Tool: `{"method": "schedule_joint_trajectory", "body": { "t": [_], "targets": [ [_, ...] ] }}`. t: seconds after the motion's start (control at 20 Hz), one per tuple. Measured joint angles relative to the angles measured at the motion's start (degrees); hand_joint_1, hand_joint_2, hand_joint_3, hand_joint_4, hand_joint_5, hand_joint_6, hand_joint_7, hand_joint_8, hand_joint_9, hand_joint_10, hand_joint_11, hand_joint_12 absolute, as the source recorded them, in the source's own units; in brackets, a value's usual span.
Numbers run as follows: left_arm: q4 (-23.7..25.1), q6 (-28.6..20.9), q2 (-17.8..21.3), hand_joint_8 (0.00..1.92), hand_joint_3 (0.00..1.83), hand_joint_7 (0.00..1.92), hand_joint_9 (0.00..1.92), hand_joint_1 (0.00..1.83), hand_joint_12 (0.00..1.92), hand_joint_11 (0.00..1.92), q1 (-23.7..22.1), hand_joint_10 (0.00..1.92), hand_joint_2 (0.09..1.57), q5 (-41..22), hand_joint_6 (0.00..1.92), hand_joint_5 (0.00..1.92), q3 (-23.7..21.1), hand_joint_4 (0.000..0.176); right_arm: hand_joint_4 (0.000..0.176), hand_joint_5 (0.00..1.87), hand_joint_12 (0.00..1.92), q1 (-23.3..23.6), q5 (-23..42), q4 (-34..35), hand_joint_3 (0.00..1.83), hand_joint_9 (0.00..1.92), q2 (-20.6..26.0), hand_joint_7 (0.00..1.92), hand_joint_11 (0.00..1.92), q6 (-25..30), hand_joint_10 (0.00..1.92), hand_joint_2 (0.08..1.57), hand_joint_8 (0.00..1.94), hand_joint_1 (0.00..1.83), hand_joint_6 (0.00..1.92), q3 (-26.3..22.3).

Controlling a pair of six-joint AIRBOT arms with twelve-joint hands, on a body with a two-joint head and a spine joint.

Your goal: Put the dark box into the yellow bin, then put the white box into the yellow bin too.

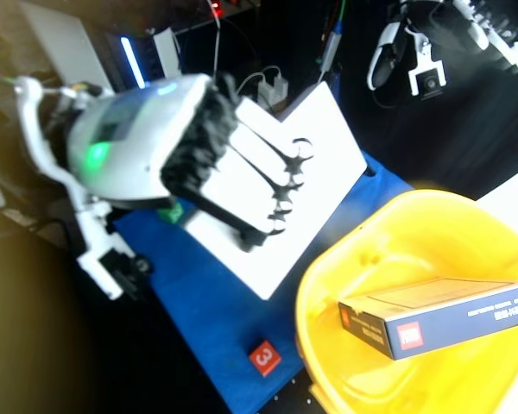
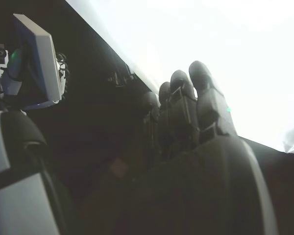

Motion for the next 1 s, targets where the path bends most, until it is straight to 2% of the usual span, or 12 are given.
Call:
{"method": "schedule_joint_trajectory", "body": {
  "t": [0.1, 0.15, 0.2, 0.25, 0.6, 0.65, 0.7, 0.8, 0.85, 0.9, 0.95, 1.0],
  "targets": [
    [0.0, -0.7, -0.2, 0.0, 0.0, 0.2, 0.21, 1.06, 0.42, 0.0, 0.4, 0.0, 0.71, -0.4, 0.0, 0.33, 0.0, 0.0, 0.0, 1.05, 1.26, 0.9, -1.2, 0.4, 0.0, 1.42, -0.1, 1.14, 1.04, -1.9, 0.21, 1.07, 0.87, 1.26, 0.74, 0.3],
    [-0.2, -1.4, -0.4, 0.0, 0.0, 0.2, 0.22, 1.06, 0.43, 0.0, 0.5, 0.01, 0.72, -0.9, 0.0, 0.33, 0.0, 0.0, 0.0, 1.1, 1.41, 2.0, -2.5, 0.6, 0.01, 1.33, -0.1, 1.13, 0.98, -3.3, 0.41, 1.06, 0.91, 1.27, 0.64, 0.4],
    [0.0, -2.2, -0.4, 0.0, 0.0, 0.2, 0.22, 1.06, 0.43, 0.0, 0.9, 0.01, 0.72, -1.2, 0.0, 0.33, 0.0, 0.0, 0.0, 1.1, 1.41, 3.1, -3.1, 0.6, 0.01, 1.33, -0.3, 1.13, 0.98, -4.5, 0.41, 1.06, 0.91, 1.27, 0.64, 0.6],
    [0.2, -3.4, -0.7, 0.0, 0.0, 0.2, 0.22, 1.04, 0.46, 0.0, 1.6, 0.0, 0.74, -2.3, 0.0, 0.31, 0.0, 0.0, 0.0, 1.07, 1.45, 4.2, -3.3, 0.8, 0.0, 1.2, -0.4, 1.13, 0.96, -5.4, 0.65, 1.06, 0.87, 1.25, 0.74, 0.8],
    [0.3, -4.3, -1.9, 0.0, 0.0, 0.18, 0.2, 0.98, 0.57, 0.0, 1.8, 0.0, 0.76, -5.1, 0.0, 0.28, 0.0, 0.0, 0.0, 1.05, 1.13, 4.3, -5.1, 1.0, 0.0, 1.36, -2.5, 1.27, 1.15, -5.6, 0.44, 1.04, 0.64, 1.28, 0.74, 3.6],
    [0.2, -4.4, -2.4, 0.0, 0.0, 0.2, 0.22, 0.98, 0.69, 0.0, 1.8, 0.0, 0.76, -5.5, 0.0, 0.29, 0.0, 0.0, 0.0, 1.09, 1.32, 4.3, -5.2, 1.0, 0.0, 1.35, -3.2, 1.28, 0.99, -5.6, 0.43, 1.03, 0.64, 1.29, 0.65, 4.7],
    [0.1, -4.4, -2.6, 0.0, 0.0, 0.22, 0.25, 0.96, 0.78, 0.0, 1.9, 0.01, 0.77, -6.0, 0.0, 0.3, 0.0, 0.0, 0.0, 1.1, 1.39, 4.3, -5.2, 1.0, 0.0, 1.33, -4.0, 1.23, 0.99, -5.6, 0.46, 1.04, 0.75, 1.28, 0.63, 5.7],
    [-0.3, -5.4, -2.8, 0.0, 0.0, 0.24, 0.26, 0.94, 0.82, 0.0, 3.5, 0.01, 0.79, -7.9, 0.0, 0.3, 0.0, 0.0, 0.0, 1.16, 1.64, 4.3, -5.2, 1.0, 0.0, 0.84, -5.6, 0.98, 0.66, -5.6, 1.0, 1.08, 1.14, 1.25, 0.56, 7.5],
    [-0.5, -5.6, -2.9, 0.01, 0.0, 0.25, 0.27, 0.93, 0.83, 0.0, 4.0, 0.01, 0.79, -8.2, 0.01, 0.31, 0.0, 0.0, 0.0, 1.09, 1.59, 4.4, -5.2, 1.0, 0.0, 0.95, -6.0, 1.05, 0.78, -5.6, 1.02, 1.08, 1.03, 1.25, 0.67, 7.9],
    [-1.0, -5.9, -2.9, 0.01, 0.01, 0.25, 0.27, 0.93, 0.83, 0.0, 4.6, 0.01, 0.8, -8.6, 0.0, 0.31, 0.0, 0.0, 0.0, 1.13, 1.77, 4.5, -5.3, 1.0, 0.0, 0.73, -6.5, 1.01, 0.34, -5.6, 1.1, 1.08, 1.07, 1.25, 0.63, 8.4],
    [-2.0, -5.9, -3.2, 0.01, 0.01, 0.25, 0.28, 0.93, 0.83, 0.0, 5.1, 0.01, 0.81, -8.9, 0.0, 0.31, 0.0, 0.0, 0.0, 1.1, 1.79, 4.7, -5.3, 1.1, 0.0, 0.88, -7.0, 1.12, 0.45, -5.7, 1.05, 1.06, 0.9, 1.26, 0.67, 8.7],
    [-2.1, -6.0, -3.3, 0.01, 0.01, 0.25, 0.28, 0.93, 0.84, 0.0, 5.1, 0.01, 0.8, -9.0, 0.01, 0.33, 0.0, 0.0, 0.0, 1.07, 1.6, 4.7, -5.2, 1.1, 0.0, 1.04, -7.2, 1.18, 0.73, -5.7, 0.87, 1.05, 0.8, 1.26, 0.72, 8.7]
  ]
}}
